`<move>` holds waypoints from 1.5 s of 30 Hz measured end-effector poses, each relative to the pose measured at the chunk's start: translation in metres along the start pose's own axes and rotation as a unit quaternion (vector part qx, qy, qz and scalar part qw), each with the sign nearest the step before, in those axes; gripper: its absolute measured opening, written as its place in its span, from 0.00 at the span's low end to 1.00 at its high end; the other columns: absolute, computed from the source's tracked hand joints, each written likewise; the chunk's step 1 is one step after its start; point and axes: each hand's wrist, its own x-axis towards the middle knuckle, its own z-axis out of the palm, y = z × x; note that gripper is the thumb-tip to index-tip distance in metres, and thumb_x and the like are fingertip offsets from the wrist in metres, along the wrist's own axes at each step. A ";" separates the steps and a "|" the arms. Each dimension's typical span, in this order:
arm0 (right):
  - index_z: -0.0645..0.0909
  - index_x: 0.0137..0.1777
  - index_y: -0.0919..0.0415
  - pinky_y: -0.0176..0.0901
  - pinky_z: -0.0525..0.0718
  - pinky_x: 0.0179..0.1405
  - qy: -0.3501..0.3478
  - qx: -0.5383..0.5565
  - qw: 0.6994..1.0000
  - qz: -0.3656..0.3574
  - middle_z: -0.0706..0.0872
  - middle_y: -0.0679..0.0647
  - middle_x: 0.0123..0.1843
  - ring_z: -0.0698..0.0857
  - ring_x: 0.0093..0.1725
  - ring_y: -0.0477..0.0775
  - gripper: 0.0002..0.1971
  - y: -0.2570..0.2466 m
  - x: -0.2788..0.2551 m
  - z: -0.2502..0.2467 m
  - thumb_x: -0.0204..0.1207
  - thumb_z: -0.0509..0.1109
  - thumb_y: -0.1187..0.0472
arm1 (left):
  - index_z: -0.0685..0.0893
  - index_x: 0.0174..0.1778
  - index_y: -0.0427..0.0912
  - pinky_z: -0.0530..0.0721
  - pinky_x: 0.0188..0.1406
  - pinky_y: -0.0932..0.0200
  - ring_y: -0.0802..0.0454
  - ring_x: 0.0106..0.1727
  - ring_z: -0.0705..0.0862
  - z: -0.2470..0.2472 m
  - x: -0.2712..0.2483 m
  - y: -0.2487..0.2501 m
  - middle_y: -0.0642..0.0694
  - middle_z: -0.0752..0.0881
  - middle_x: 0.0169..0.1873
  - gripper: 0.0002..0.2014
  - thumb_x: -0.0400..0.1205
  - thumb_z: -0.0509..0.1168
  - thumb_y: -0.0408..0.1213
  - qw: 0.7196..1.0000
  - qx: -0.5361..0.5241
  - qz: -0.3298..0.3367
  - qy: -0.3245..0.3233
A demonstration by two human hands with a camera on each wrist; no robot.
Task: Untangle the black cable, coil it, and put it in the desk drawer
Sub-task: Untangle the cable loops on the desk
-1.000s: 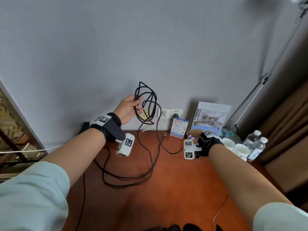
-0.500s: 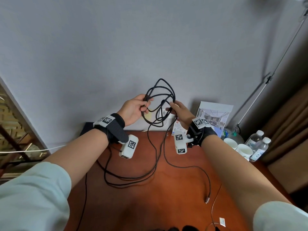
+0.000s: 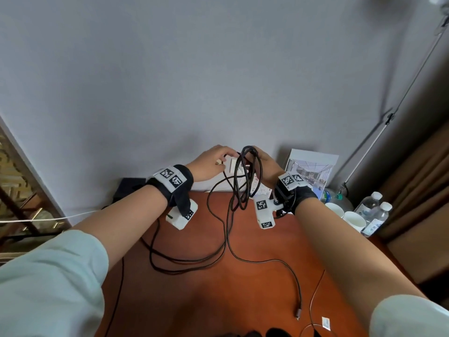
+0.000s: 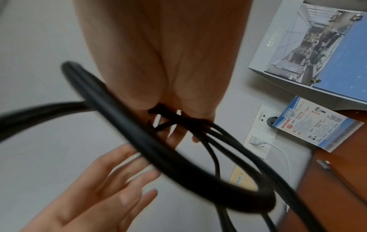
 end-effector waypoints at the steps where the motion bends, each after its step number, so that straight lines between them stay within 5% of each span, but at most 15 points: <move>1: 0.77 0.48 0.58 0.39 0.72 0.40 -0.008 0.003 1.000 0.000 0.77 0.55 0.38 0.76 0.38 0.49 0.08 -0.004 -0.001 0.002 0.86 0.58 0.63 | 0.75 0.67 0.46 0.74 0.63 0.60 0.56 0.60 0.76 0.004 0.002 -0.001 0.48 0.77 0.62 0.20 0.81 0.59 0.24 1.000 0.016 0.017 0.016; 5: 0.75 0.49 0.61 0.36 0.75 0.40 -0.036 0.003 0.999 -0.011 0.75 0.57 0.38 0.75 0.36 0.48 0.08 -0.015 -0.006 0.003 0.87 0.55 0.66 | 0.72 0.68 0.42 0.78 0.49 0.56 0.52 0.46 0.77 0.013 0.010 0.004 0.45 0.77 0.49 0.18 0.82 0.63 0.32 0.988 0.085 0.048 0.120; 8: 0.73 0.50 0.65 0.33 0.75 0.38 -0.067 -0.013 0.998 -0.014 0.74 0.58 0.38 0.73 0.36 0.49 0.07 -0.018 -0.009 -0.001 0.87 0.56 0.64 | 0.79 0.57 0.35 0.74 0.44 0.55 0.48 0.41 0.74 0.011 0.018 0.004 0.47 0.72 0.43 0.11 0.84 0.61 0.38 0.980 0.161 0.058 0.104; 12: 0.73 0.48 0.63 0.32 0.76 0.32 -0.053 -0.023 0.998 -0.017 0.74 0.53 0.32 0.74 0.30 0.46 0.07 -0.018 -0.007 -0.010 0.86 0.57 0.62 | 0.80 0.44 0.33 0.67 0.36 0.57 0.47 0.37 0.72 0.003 0.022 0.001 0.43 0.71 0.38 0.15 0.87 0.58 0.42 0.979 0.174 0.071 0.074; 15: 0.72 0.39 0.57 0.39 0.74 0.31 -0.024 0.042 0.998 0.037 0.73 0.49 0.26 0.72 0.25 0.46 0.13 -0.009 -0.001 -0.025 0.87 0.56 0.61 | 0.77 0.43 0.36 0.71 0.30 0.56 0.43 0.33 0.80 -0.012 0.020 -0.010 0.42 0.74 0.37 0.17 0.89 0.52 0.44 0.988 0.099 -0.027 0.111; 18: 0.76 0.34 0.52 0.38 0.70 0.26 0.034 0.082 0.994 0.064 0.68 0.48 0.24 0.67 0.21 0.45 0.11 0.006 0.001 -0.036 0.79 0.65 0.55 | 0.79 0.47 0.35 0.74 0.44 0.53 0.36 0.48 0.83 -0.022 0.019 -0.037 0.37 0.77 0.43 0.20 0.89 0.47 0.44 0.964 0.110 -0.158 0.184; 21: 0.76 0.38 0.55 0.37 0.70 0.26 0.042 -0.017 0.997 0.056 0.69 0.44 0.23 0.67 0.21 0.42 0.11 0.012 0.003 -0.032 0.84 0.63 0.62 | 0.81 0.58 0.38 0.72 0.63 0.47 0.34 0.63 0.73 -0.014 0.021 -0.039 0.33 0.74 0.60 0.17 0.87 0.51 0.41 0.940 0.228 -0.226 0.115; 24: 0.75 0.38 0.56 0.34 0.70 0.23 0.021 -0.089 0.994 0.057 0.72 0.44 0.24 0.71 0.21 0.40 0.13 0.007 0.010 -0.018 0.84 0.61 0.68 | 0.78 0.59 0.44 0.72 0.60 0.51 0.42 0.60 0.80 0.003 0.026 -0.012 0.43 0.82 0.56 0.11 0.83 0.62 0.43 0.969 0.223 -0.104 0.031; 27: 0.75 0.41 0.59 0.34 0.72 0.26 0.000 -0.107 0.994 0.037 0.73 0.48 0.28 0.72 0.23 0.39 0.10 0.000 0.013 -0.006 0.84 0.61 0.66 | 0.77 0.61 0.40 0.75 0.52 0.58 0.48 0.51 0.80 0.011 0.028 0.011 0.46 0.82 0.50 0.14 0.85 0.61 0.45 0.991 0.115 -0.032 -0.064; 30: 0.76 0.41 0.58 0.37 0.69 0.26 0.006 -0.085 0.996 0.026 0.70 0.49 0.28 0.70 0.25 0.44 0.10 -0.007 0.014 -0.006 0.85 0.61 0.62 | 0.80 0.50 0.38 0.69 0.44 0.60 0.50 0.45 0.74 0.005 0.027 0.013 0.47 0.78 0.42 0.08 0.86 0.55 0.34 0.997 0.074 -0.018 -0.006; 33: 0.76 0.39 0.59 0.41 0.70 0.24 0.014 -0.101 0.994 0.026 0.69 0.48 0.25 0.69 0.22 0.45 0.12 -0.007 0.012 -0.018 0.86 0.61 0.59 | 0.77 0.43 0.39 0.69 0.37 0.57 0.49 0.42 0.74 -0.009 0.025 -0.003 0.44 0.78 0.38 0.11 0.88 0.53 0.37 0.989 -0.025 -0.070 0.127; 36: 0.75 0.38 0.57 0.36 0.73 0.20 0.045 -0.143 0.988 0.046 0.70 0.58 0.32 0.70 0.23 0.48 0.13 0.005 0.007 -0.032 0.85 0.58 0.65 | 0.81 0.48 0.32 0.74 0.49 0.54 0.41 0.53 0.80 -0.030 0.023 -0.044 0.35 0.84 0.50 0.13 0.86 0.52 0.35 0.940 -0.024 -0.194 0.280; 40: 0.77 0.37 0.56 0.33 0.71 0.19 0.047 -0.168 0.984 0.038 0.73 0.55 0.31 0.69 0.25 0.51 0.14 0.012 0.007 -0.031 0.85 0.59 0.67 | 0.79 0.62 0.35 0.75 0.64 0.47 0.35 0.64 0.79 -0.026 0.021 -0.076 0.35 0.82 0.63 0.16 0.85 0.52 0.38 0.932 0.096 -0.297 0.186; 42: 0.79 0.38 0.54 0.36 0.71 0.22 0.010 -0.199 0.980 0.031 0.78 0.48 0.29 0.69 0.28 0.54 0.14 0.008 0.013 -0.021 0.84 0.60 0.67 | 0.77 0.68 0.44 0.73 0.65 0.48 0.39 0.65 0.80 -0.010 0.022 -0.064 0.44 0.82 0.65 0.17 0.84 0.56 0.40 0.954 0.129 -0.226 0.149; 45: 0.81 0.39 0.56 0.43 0.68 0.30 -0.030 -0.194 0.980 0.019 0.75 0.61 0.35 0.69 0.33 0.57 0.10 0.001 0.020 -0.006 0.82 0.64 0.60 | 0.78 0.63 0.41 0.74 0.59 0.53 0.43 0.59 0.82 0.010 0.024 -0.027 0.44 0.86 0.58 0.14 0.87 0.57 0.43 0.989 0.117 -0.074 0.061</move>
